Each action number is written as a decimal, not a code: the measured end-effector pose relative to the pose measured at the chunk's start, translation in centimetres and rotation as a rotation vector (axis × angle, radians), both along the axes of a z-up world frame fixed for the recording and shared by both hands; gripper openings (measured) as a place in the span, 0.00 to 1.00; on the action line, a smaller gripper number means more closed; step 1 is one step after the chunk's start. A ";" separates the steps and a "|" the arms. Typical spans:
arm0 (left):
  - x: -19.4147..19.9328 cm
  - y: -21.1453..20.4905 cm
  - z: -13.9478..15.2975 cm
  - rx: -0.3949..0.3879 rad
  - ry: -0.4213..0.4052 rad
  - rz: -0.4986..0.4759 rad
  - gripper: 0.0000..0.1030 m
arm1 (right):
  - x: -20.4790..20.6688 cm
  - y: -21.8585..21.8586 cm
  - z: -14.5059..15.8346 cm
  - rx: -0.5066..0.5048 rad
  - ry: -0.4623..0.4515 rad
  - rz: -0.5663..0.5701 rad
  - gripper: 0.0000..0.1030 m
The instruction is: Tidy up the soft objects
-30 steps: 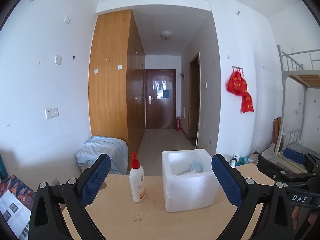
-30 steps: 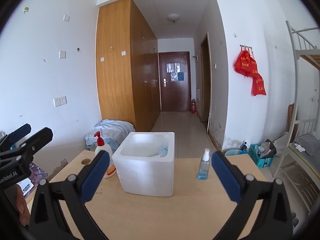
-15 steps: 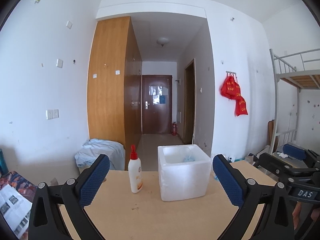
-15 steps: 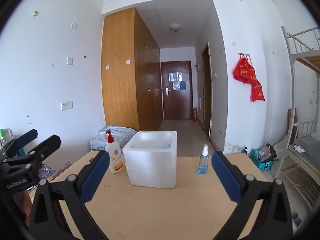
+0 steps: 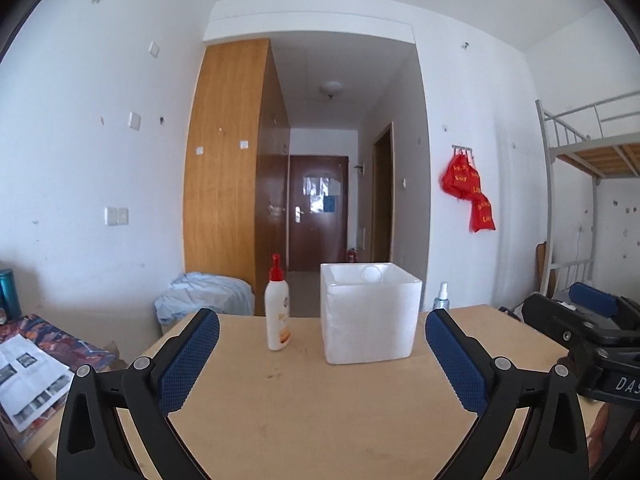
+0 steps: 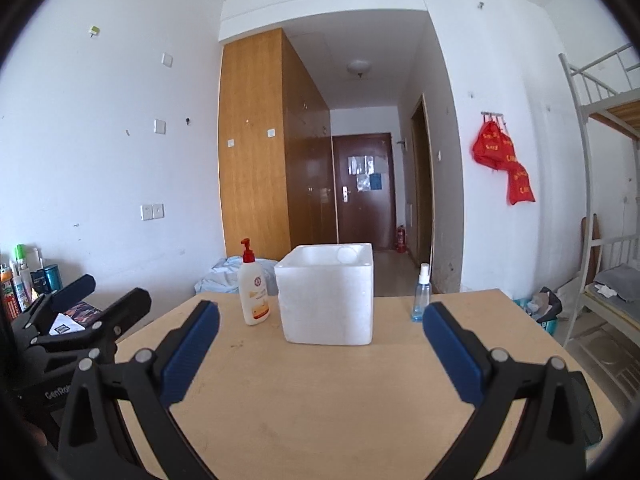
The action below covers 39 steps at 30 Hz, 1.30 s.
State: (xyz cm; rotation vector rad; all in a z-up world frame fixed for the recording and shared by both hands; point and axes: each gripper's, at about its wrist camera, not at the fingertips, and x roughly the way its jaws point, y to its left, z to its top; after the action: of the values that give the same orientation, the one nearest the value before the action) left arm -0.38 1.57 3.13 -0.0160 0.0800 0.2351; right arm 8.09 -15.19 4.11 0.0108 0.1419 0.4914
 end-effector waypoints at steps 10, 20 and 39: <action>-3.1 -0.6 -2.5 0.031 -0.022 -0.003 1.00 | -2.5 -0.1 -1.7 -0.004 -0.011 -0.040 1.00; -2.5 -0.5 -3.6 0.012 0.033 -0.072 1.00 | -3.0 -0.3 -2.4 -0.023 0.006 -0.044 1.00; -2.2 -0.5 -4.0 -0.023 0.050 -0.070 1.00 | -3.3 -0.5 -3.0 -0.019 0.032 -0.043 1.00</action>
State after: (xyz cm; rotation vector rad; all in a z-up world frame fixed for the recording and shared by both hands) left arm -2.59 1.04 -0.90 -0.0299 0.1327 0.1646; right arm 4.78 -15.67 1.08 0.0031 0.1774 0.4474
